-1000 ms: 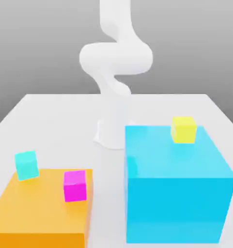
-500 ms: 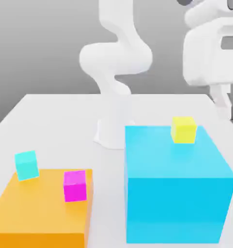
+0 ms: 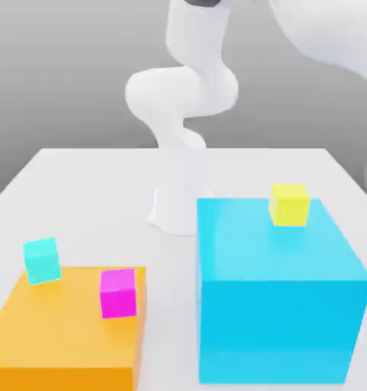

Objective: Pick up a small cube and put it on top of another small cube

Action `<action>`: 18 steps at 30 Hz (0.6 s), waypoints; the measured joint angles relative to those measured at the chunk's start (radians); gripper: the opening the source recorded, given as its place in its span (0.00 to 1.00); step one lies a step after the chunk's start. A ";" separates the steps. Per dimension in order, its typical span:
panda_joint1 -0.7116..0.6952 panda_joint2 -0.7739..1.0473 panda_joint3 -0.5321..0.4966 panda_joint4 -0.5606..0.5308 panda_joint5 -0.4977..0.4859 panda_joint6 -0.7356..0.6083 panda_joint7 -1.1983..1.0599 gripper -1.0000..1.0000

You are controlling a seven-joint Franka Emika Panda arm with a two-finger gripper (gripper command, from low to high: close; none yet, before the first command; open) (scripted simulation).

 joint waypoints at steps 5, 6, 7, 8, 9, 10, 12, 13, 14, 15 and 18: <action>0.020 0.099 -0.021 0.025 -0.024 0.067 0.014 0.00; 0.020 0.099 -0.021 0.025 -0.023 0.067 0.014 0.00; 0.020 0.099 -0.021 0.025 -0.022 0.067 0.013 0.00; 0.020 0.099 -0.020 0.025 -0.020 0.067 0.011 0.00; 0.024 0.113 -0.025 0.029 -0.023 0.076 0.013 0.00; 0.022 0.101 -0.022 0.026 -0.020 0.068 0.011 0.00; 0.014 0.048 -0.011 0.013 -0.005 0.028 0.002 0.00; 0.009 0.015 -0.004 0.004 0.004 0.003 -0.004 0.00; -0.005 -0.021 -0.008 -0.013 0.014 -0.014 -0.007 0.00; -0.030 -0.058 -0.024 -0.039 0.024 -0.022 -0.005 0.00; -0.099 -0.156 -0.079 -0.118 0.049 -0.035 0.003 0.00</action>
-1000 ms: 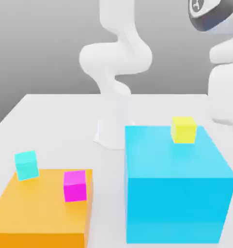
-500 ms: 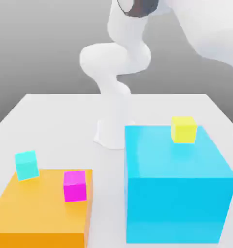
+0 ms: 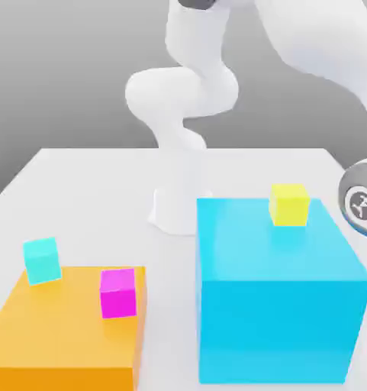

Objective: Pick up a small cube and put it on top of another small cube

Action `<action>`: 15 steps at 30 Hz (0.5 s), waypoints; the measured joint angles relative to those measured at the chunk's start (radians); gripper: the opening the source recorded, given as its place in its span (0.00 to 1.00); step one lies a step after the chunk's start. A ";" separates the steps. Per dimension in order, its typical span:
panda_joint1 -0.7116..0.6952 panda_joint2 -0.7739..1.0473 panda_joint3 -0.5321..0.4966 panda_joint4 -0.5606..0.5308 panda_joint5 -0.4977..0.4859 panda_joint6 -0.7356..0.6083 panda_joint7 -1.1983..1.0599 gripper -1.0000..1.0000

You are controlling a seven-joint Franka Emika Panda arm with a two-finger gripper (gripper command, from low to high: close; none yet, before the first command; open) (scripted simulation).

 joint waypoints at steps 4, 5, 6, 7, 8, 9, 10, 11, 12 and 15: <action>-0.087 -0.125 -0.078 -0.107 0.028 -0.012 0.014 0.00; -0.108 -0.157 -0.098 -0.134 0.034 -0.015 0.018 0.00; -0.129 -0.188 -0.120 -0.162 0.039 -0.018 0.023 0.00; -0.151 -0.221 -0.140 -0.190 0.043 -0.022 0.029 0.00; -0.174 -0.254 -0.162 -0.219 0.048 -0.026 0.034 0.00; -0.194 -0.288 -0.186 -0.248 0.051 -0.029 0.041 0.00; -0.219 -0.322 -0.210 -0.278 0.053 -0.033 0.049 0.00; -0.259 -0.359 -0.235 -0.309 0.054 -0.038 0.057 0.00; -0.315 -0.399 -0.260 -0.342 0.054 -0.043 0.068 0.00; -0.470 -0.551 -0.331 -0.465 0.047 -0.070 0.110 0.00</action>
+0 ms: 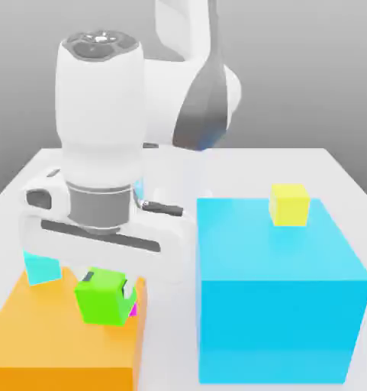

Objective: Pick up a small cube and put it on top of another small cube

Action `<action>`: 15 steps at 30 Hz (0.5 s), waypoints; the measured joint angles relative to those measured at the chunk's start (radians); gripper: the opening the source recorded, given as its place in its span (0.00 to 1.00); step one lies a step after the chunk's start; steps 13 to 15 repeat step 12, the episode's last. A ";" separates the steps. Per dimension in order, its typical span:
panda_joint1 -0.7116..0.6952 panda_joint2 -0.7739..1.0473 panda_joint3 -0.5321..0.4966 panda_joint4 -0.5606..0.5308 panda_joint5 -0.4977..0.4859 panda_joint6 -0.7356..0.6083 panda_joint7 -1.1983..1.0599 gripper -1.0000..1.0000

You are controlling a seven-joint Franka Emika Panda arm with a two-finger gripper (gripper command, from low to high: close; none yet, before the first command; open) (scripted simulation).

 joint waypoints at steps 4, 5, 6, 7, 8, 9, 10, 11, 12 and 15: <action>-0.105 -0.155 -0.078 -0.129 -0.007 -0.022 0.044 0.00; -0.130 -0.183 -0.096 -0.158 -0.007 -0.021 0.053 0.00; -0.142 -0.180 -0.107 -0.177 -0.004 0.001 0.054 0.00; -0.146 -0.163 -0.115 -0.193 0.002 0.034 0.051 0.00; -0.147 -0.137 -0.120 -0.206 0.009 0.072 0.046 0.00; -0.147 -0.108 -0.124 -0.218 0.017 0.113 0.040 0.00; -0.145 -0.078 -0.128 -0.229 0.024 0.153 0.034 1.00; -0.145 -0.078 -0.128 -0.229 0.025 0.153 0.034 1.00; -0.145 -0.078 -0.128 -0.229 0.025 0.153 0.034 1.00; -0.145 -0.078 -0.128 -0.229 0.025 0.153 0.034 1.00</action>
